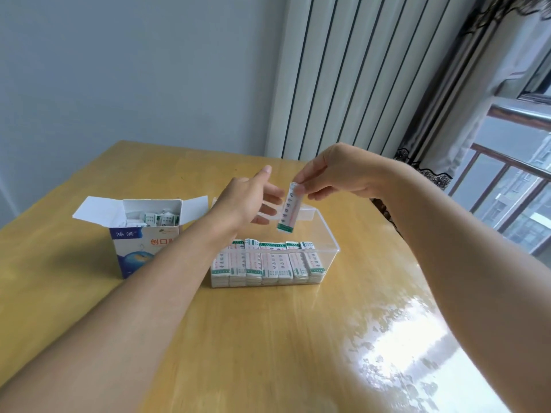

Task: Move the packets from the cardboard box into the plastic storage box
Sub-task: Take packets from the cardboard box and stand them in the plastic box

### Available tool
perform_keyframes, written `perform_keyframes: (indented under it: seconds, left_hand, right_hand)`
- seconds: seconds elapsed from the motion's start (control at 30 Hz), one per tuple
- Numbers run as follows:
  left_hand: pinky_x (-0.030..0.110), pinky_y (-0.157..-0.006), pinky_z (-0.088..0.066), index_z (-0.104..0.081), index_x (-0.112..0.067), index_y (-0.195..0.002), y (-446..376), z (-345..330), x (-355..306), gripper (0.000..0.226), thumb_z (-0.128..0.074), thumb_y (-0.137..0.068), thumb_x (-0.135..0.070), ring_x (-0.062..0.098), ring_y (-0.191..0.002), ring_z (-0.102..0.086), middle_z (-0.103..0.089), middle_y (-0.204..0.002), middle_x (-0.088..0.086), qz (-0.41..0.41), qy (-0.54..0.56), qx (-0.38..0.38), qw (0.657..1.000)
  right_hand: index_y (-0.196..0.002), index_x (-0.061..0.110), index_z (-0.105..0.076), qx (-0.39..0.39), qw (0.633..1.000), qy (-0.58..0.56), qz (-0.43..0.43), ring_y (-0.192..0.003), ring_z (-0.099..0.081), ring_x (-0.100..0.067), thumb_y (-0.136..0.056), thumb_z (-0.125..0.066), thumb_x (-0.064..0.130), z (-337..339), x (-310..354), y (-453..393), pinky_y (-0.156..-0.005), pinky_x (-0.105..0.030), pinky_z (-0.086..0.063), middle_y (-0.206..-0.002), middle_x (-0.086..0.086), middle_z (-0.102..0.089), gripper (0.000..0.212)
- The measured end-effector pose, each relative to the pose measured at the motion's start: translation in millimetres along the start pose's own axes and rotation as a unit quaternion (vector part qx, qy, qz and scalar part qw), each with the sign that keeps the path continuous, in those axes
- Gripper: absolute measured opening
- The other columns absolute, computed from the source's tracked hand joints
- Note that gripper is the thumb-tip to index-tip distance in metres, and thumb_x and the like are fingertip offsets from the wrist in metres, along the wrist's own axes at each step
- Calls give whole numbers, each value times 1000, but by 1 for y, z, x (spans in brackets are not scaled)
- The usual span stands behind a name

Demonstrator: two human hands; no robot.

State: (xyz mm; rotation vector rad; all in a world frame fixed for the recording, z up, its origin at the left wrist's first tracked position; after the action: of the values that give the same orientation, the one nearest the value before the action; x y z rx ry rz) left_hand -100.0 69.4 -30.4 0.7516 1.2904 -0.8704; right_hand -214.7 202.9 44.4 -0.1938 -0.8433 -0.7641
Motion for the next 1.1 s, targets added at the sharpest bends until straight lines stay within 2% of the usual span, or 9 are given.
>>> perform_keyframes:
  seconds: [0.1, 0.2, 0.37, 0.53, 0.73, 0.9, 1.03, 1.1]
  left_hand:
    - [34, -75, -56, -78, -15, -94, -3, 5, -3, 56, -34, -108, -46, 24, -93, -73, -77, -96, 2, -16, 16, -10, 1000]
    - [35, -77, -55, -78, -16, -93, -2, 5, -2, 54, -35, -108, -45, 23, -92, -73, -78, -94, 0, -18, 15, -8, 1000]
    - [35, -78, -54, -77, -17, -96, -2, 4, -1, 51, -36, -108, -46, 22, -91, -73, -78, -94, -2, -20, 5, 0, 1000]
    - [35, -79, -54, -76, -17, -98, -2, 7, -3, 50, -37, -108, -46, 21, -90, -73, -78, -95, -1, -22, 5, 0, 1000]
    - [34, -77, -53, -75, -16, -100, -2, 7, -3, 49, -38, -107, -47, 20, -88, -73, -78, -96, 0, -21, 4, 4, 1000]
    - [35, -77, -53, -75, -17, -101, -3, 9, -3, 49, -38, -107, -48, 20, -90, -72, -78, -97, 0, -20, 4, 4, 1000]
    - [33, -75, -53, -75, -18, -99, -4, 9, -2, 49, -38, -106, -49, 20, -90, -72, -78, -97, -1, -17, 2, 2, 1000]
    - [33, -75, -53, -75, -19, -99, -3, 9, -3, 49, -38, -106, -49, 20, -91, -72, -78, -97, -1, -17, 1, 2, 1000]
  right_hand:
    - [-95, 15, -81, 56, 991, 118, -36, -75, -73, -11, -82, -82, 5, -2, -6, -2, -69, -18, -58, -89, -5, -80, 16]
    - [-98, 18, -81, 90, 978, 180, -57, -75, -73, -11, -83, -82, 8, -16, -13, -9, -67, -16, -56, -87, -4, -80, 18]
    - [-92, 24, -79, 115, 969, 206, -74, -67, -73, -5, -82, -84, 11, -29, -16, -15, -66, -15, -54, -79, 4, -79, 17]
    - [-90, 23, -78, 128, 965, 216, -81, -66, -74, -6, -79, -85, 10, -36, -18, -19, -65, -14, -55, -73, 6, -77, 18]
    - [-96, 19, -79, 127, 951, 266, -91, -65, -74, -7, -80, -86, 13, -48, -23, -25, -72, -16, -55, -73, 5, -77, 19]
    - [-101, 20, -80, 119, 931, 334, -89, -75, -76, -9, -81, -86, 22, -55, -23, -28, -94, -24, -52, -85, 1, -79, 21]
    - [-107, 22, -79, 110, 901, 414, -74, -72, -71, -8, -87, -79, 28, -60, -21, -29, -89, -26, -52, -79, 5, -76, 21]
    - [-107, 21, -78, 107, 887, 444, -71, -72, -72, -8, -87, -79, 29, -63, -22, -30, -92, -30, -53, -77, 4, -75, 21]
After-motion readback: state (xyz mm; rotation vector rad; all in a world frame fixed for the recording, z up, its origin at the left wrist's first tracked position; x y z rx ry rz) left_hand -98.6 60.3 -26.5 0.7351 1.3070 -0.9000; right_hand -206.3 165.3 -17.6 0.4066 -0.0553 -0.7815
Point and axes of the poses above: each hand's wrist, its own y-axis away from the middle knuckle, its own z-axis out of the back of the hand, x = y × z, the point moved 3 cm from there along -y, towards the middle knuckle
